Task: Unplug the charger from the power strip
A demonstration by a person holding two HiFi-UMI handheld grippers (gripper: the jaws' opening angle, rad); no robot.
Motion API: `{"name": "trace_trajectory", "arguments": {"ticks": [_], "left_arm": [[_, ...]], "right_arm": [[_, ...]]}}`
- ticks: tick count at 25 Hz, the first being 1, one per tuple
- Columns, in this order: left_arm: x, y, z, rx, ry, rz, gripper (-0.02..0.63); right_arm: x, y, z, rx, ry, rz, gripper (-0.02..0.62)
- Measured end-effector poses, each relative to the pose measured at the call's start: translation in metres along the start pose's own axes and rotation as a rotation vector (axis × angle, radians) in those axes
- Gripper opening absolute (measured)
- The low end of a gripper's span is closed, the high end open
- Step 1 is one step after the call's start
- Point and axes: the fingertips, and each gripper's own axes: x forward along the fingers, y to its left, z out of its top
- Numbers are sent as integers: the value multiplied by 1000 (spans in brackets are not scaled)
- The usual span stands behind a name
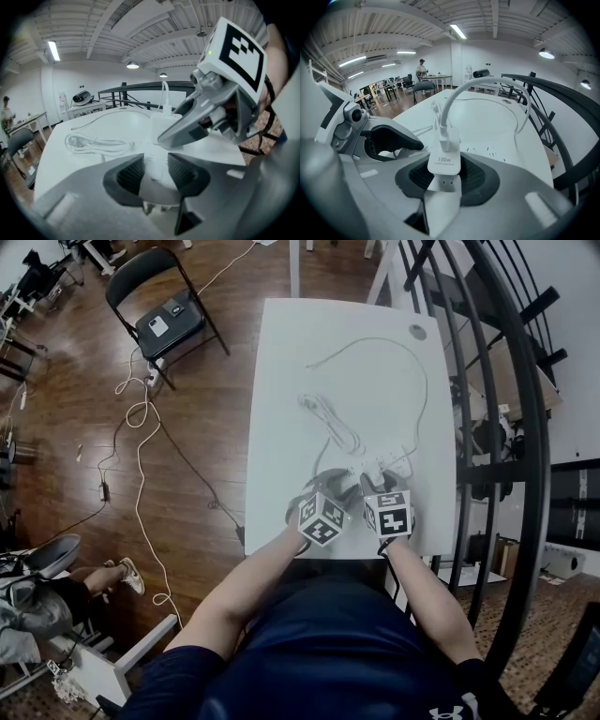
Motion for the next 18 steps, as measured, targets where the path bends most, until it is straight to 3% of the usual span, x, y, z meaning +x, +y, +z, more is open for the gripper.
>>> {"name": "trace_trajectory", "arguments": {"ticks": [7, 13, 15, 18], "left_arm": [[0, 2, 1, 6, 0, 5, 163], [0, 3, -1, -14, 21, -36, 161], [-7, 6, 0, -50, 24, -57, 163], [-26, 15, 5, -127, -17, -27, 162]], "right_arm": [[-10, 1, 15, 25, -55, 16, 143], [-23, -1, 23, 235, -93, 105, 143], [-30, -3, 26, 308, -120, 134, 143], [-44, -8, 30, 412, -171, 175, 143]]}}
